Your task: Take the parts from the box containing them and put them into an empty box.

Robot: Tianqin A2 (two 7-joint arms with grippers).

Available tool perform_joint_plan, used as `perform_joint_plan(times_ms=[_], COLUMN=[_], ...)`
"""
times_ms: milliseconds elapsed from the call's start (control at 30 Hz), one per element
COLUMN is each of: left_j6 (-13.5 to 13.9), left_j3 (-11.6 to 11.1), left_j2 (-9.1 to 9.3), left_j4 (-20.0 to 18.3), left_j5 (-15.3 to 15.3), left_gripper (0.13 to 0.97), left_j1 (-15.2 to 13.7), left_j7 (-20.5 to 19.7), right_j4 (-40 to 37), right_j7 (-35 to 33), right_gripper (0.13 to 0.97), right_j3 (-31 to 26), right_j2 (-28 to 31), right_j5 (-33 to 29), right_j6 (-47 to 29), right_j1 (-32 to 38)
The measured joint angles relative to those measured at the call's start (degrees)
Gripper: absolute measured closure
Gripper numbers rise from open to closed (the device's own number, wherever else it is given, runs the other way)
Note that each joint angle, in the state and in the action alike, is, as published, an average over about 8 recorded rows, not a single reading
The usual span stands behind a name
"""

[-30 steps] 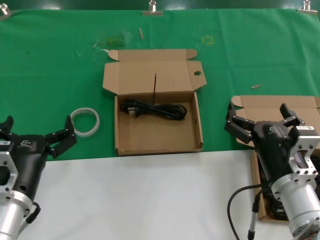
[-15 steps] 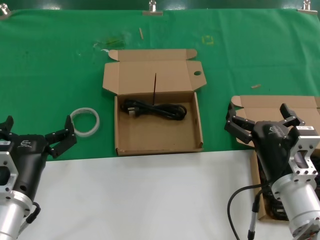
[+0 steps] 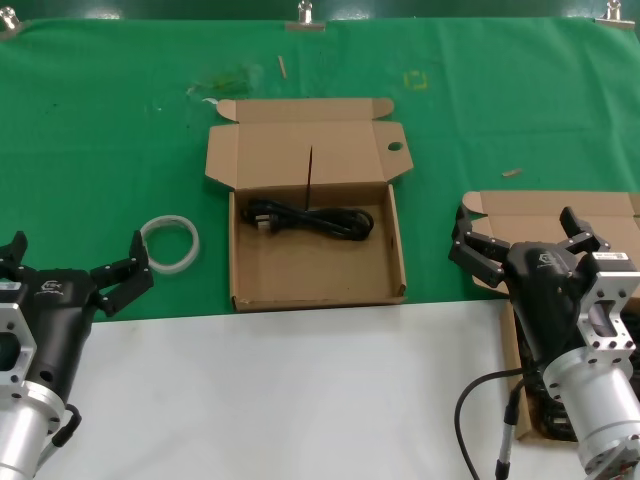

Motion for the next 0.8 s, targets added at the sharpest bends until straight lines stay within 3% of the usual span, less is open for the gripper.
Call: perform_joint_plan(times_ms=[800], left_j6=[0.0], left_j3=[0.0], left_j2=[0.00], left_j4=[0.0], left_j5=[0.0], left_gripper=[0.132], left_j1=[0.0], left_j7=[0.0], right_j4=[0.0], right_j7=[0.0], right_gripper=[0.129], right_j3=[0.0], right_j2=[0.0], right_j5=[0.0], right_j6=[0.0], right_j1=[0.0])
